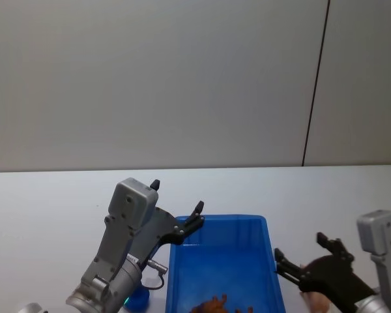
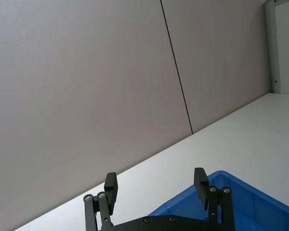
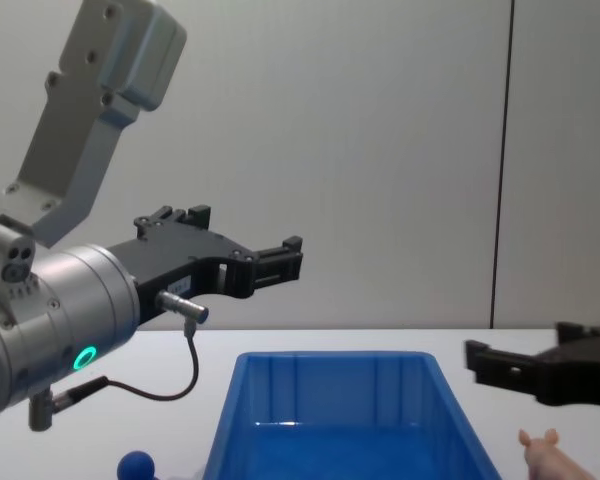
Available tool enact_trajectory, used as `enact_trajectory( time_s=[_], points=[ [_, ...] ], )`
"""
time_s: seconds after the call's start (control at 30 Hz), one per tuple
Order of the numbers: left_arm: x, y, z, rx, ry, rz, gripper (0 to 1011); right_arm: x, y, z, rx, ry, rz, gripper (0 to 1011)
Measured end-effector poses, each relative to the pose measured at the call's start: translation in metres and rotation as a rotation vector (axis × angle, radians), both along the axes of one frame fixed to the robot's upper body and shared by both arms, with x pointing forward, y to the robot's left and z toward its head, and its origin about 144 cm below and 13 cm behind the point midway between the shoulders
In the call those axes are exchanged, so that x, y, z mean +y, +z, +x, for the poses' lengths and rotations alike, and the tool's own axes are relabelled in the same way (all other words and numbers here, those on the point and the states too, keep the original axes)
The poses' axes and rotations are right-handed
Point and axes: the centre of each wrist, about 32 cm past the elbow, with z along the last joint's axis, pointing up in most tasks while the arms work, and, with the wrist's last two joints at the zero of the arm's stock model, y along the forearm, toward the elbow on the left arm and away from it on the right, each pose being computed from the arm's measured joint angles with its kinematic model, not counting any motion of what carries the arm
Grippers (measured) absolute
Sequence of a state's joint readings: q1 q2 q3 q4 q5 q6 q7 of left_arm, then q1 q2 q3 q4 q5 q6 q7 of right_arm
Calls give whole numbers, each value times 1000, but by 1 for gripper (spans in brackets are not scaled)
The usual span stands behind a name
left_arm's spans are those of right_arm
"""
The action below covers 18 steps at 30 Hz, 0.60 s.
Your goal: Pick up the two dolls from the table and place them into the box.
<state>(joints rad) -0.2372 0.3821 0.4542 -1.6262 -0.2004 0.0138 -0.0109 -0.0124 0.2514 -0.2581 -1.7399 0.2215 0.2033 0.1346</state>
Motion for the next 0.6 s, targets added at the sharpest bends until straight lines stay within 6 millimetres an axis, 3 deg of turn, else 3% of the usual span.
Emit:
enact_trajectory(
  time_s=[0.6],
  points=[
    [0,0,0,0,0,0,1002,-18,-11,-17,79,-123,-55,1001]
  ],
)
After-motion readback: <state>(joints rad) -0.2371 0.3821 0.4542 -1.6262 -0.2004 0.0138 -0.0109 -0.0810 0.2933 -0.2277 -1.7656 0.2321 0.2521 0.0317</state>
